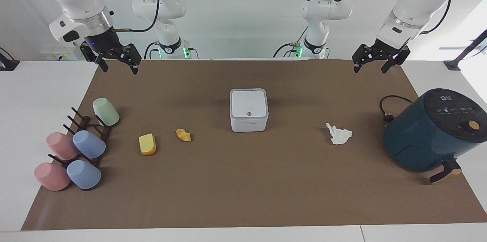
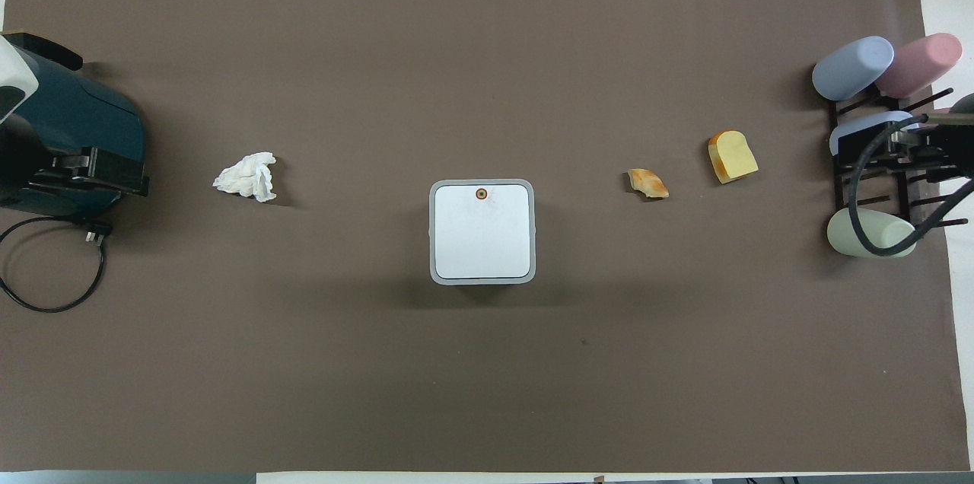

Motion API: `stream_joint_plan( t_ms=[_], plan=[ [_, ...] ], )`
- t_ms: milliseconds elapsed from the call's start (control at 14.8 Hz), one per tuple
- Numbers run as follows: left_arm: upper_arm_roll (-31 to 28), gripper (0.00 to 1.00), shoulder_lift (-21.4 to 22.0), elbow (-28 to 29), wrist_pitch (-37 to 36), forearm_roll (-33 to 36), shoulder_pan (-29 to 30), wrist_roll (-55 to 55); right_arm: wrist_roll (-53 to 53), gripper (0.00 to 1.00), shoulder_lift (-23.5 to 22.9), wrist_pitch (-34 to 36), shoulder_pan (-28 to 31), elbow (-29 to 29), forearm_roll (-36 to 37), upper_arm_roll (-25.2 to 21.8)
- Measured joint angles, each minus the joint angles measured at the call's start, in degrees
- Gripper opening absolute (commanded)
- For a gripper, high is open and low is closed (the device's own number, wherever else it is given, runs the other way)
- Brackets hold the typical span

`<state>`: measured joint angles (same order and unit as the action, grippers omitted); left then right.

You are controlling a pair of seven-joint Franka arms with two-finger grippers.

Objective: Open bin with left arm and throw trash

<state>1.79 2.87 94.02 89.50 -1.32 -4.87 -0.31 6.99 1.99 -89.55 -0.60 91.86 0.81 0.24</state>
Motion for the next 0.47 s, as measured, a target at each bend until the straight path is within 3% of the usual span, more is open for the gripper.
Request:
stream_joint_plan(
  t_ms=[472],
  plan=[
    [0.0,1.00,0.0,0.0,0.0,0.0,0.0,0.0,0.0,1.00,0.8,0.0,0.0,0.0,0.0,0.0]
  ],
)
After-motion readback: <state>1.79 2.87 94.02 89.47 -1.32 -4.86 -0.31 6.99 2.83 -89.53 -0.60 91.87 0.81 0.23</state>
